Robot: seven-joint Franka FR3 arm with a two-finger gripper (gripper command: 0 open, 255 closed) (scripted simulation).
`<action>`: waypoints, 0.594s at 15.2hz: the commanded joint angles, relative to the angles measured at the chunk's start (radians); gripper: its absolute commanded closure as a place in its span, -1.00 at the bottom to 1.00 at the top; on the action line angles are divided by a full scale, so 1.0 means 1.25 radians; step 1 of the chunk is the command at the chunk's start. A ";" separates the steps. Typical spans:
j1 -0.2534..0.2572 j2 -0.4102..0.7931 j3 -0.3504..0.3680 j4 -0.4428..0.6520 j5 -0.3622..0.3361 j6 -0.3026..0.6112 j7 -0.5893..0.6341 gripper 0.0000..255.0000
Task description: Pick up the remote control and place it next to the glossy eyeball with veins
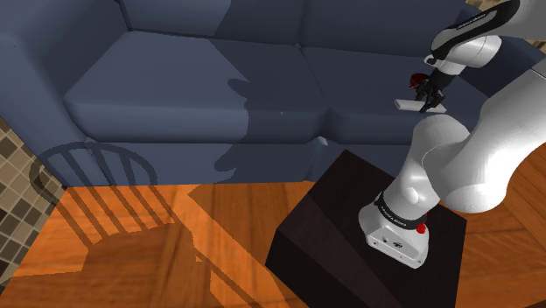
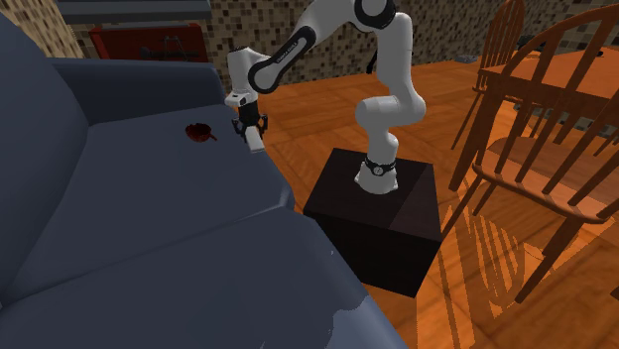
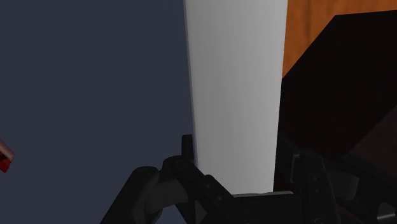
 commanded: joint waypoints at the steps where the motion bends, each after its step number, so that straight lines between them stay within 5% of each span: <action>1: 0.000 0.000 0.000 0.000 0.000 0.000 0.000 -1.00; 6: 0.000 0.000 0.000 0.000 0.000 0.000 0.000 -1.00; 9: -0.101 0.080 0.099 0.033 0.100 -0.062 -0.070 -1.00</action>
